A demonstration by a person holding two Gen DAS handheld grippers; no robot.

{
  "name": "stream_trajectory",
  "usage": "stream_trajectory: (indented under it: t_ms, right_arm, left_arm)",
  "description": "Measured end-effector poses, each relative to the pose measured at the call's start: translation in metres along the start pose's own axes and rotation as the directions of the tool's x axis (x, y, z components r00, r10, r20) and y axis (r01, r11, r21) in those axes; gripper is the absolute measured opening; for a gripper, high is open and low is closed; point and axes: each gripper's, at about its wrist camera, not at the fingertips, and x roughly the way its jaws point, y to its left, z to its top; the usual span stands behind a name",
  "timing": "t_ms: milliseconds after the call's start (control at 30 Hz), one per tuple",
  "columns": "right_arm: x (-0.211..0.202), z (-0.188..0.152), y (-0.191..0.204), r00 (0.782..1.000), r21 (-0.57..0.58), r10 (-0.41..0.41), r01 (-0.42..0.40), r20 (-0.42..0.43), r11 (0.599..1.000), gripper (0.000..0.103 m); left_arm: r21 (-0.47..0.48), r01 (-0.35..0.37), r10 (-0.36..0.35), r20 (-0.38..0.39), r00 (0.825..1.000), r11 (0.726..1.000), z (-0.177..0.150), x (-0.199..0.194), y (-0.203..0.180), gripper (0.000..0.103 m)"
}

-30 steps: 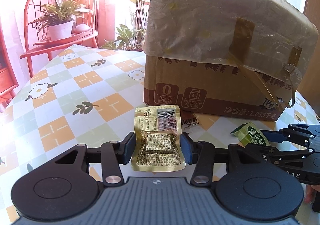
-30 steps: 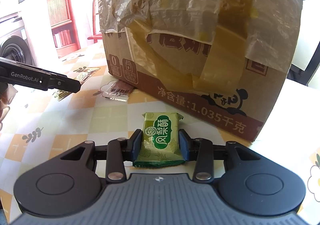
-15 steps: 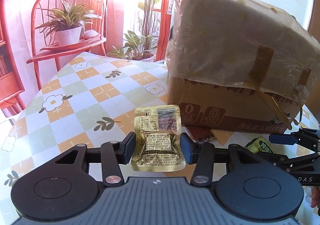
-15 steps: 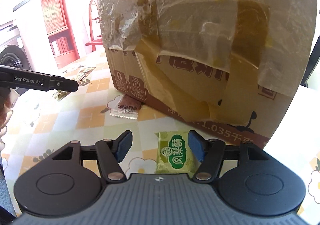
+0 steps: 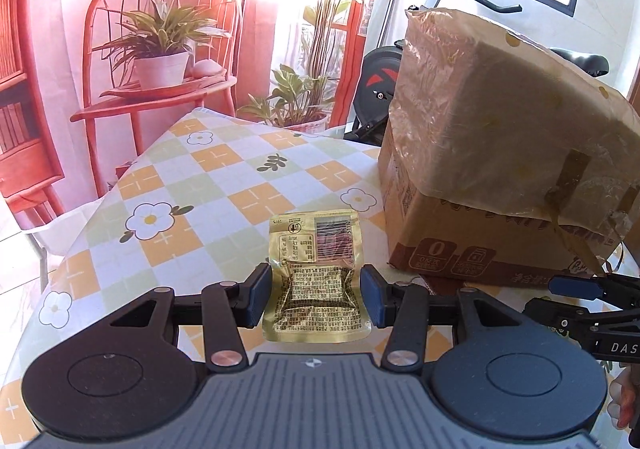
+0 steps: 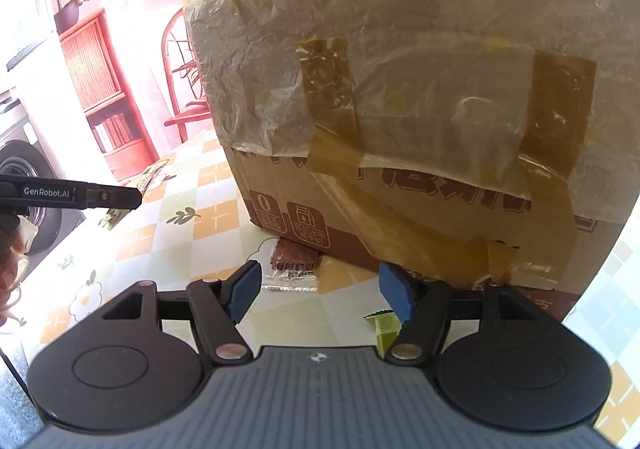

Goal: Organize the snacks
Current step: 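Open the right tool to release the green packet and move toward the clear packet, then grasp the clear red-labelled snack packet with the right tool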

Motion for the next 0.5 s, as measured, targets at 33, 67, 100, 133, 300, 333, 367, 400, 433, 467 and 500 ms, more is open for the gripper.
stream_trajectory:
  t_ms: [33, 67, 100, 133, 300, 333, 367, 400, 433, 467, 500]
  right_arm:
    - [0.001, 0.001, 0.002, 1.000, 0.003, -0.003, 0.003, 0.002, 1.000, 0.068]
    - [0.002, 0.003, 0.004, 1.000, 0.002, -0.006, 0.006, 0.004, 1.000, 0.068]
    - [0.001, 0.003, 0.005, 1.000, 0.003, -0.007, 0.007, 0.006, 1.000, 0.068]
    - [0.002, 0.003, 0.006, 1.000, 0.005, -0.009, 0.009, 0.010, 1.000, 0.068]
    - [0.004, 0.005, 0.009, 0.999, 0.040, -0.027, 0.026, 0.038, 0.999, 0.068]
    - [0.005, 0.005, 0.010, 0.999, 0.040, -0.031, 0.030, 0.042, 0.999, 0.068]
    - [0.007, 0.005, 0.011, 0.999, 0.037, -0.034, 0.033, 0.041, 0.999, 0.068]
    - [0.007, 0.004, 0.012, 0.999, 0.033, -0.034, 0.033, 0.039, 0.999, 0.068]
    - [0.009, 0.003, 0.014, 0.999, 0.027, -0.033, 0.032, 0.035, 0.999, 0.068]
    - [0.011, 0.003, 0.015, 0.999, 0.026, -0.029, 0.028, 0.029, 0.999, 0.068]
    - [0.012, 0.002, 0.016, 0.999, 0.026, -0.028, 0.027, 0.025, 0.999, 0.068]
  left_arm:
    - [0.000, 0.000, 0.000, 0.001, 1.000, 1.000, 0.001, -0.001, 0.002, 0.051]
    - [0.000, 0.000, 0.000, 0.001, 1.000, 1.000, 0.000, -0.002, 0.004, 0.051]
    - [-0.001, 0.000, 0.000, 0.001, 1.000, 1.000, 0.004, 0.003, 0.007, 0.051]
    - [0.000, 0.000, 0.000, 0.001, 1.000, 1.000, 0.005, 0.004, 0.009, 0.051]
    - [0.010, 0.003, -0.004, 0.003, 1.000, 1.000, 0.007, 0.007, 0.016, 0.051]
    - [0.010, 0.003, -0.003, 0.003, 1.000, 1.000, 0.007, 0.007, 0.016, 0.051]
    - [0.011, 0.004, -0.004, 0.003, 1.000, 1.000, 0.006, 0.007, 0.017, 0.051]
    - [0.012, 0.005, -0.005, 0.003, 1.000, 1.000, 0.005, 0.007, 0.016, 0.051]
    - [0.014, 0.006, -0.006, 0.003, 1.000, 1.000, 0.005, 0.007, 0.015, 0.051]
    - [0.015, 0.008, -0.008, 0.004, 1.000, 1.000, 0.004, 0.007, 0.015, 0.051]
    - [0.013, 0.009, -0.009, 0.005, 1.000, 1.000, 0.003, 0.006, 0.016, 0.051]
